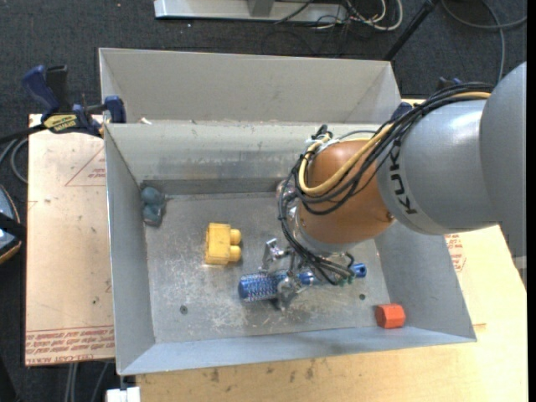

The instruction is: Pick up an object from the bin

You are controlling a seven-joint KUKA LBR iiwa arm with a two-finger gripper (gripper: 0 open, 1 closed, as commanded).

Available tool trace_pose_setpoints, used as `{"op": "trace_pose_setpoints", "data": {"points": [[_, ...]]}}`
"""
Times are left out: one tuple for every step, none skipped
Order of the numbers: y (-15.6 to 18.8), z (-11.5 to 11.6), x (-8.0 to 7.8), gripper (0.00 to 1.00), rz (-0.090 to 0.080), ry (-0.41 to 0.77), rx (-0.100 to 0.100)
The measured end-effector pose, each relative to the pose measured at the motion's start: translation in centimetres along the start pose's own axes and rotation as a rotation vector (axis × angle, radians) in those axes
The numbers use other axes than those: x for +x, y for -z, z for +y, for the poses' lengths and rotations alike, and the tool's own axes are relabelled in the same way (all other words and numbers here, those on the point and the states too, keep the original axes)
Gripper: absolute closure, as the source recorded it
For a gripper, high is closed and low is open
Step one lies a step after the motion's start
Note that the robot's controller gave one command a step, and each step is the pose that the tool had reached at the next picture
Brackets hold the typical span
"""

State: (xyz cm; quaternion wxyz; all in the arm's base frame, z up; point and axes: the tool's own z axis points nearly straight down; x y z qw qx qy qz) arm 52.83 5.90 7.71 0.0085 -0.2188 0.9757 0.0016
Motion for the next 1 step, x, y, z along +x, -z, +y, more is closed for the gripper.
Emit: {"op": "trace_pose_setpoints", "data": {"points": [[17.59, -2.38, -0.53, 1.0, 0.007, 0.05, 0.002]]}}
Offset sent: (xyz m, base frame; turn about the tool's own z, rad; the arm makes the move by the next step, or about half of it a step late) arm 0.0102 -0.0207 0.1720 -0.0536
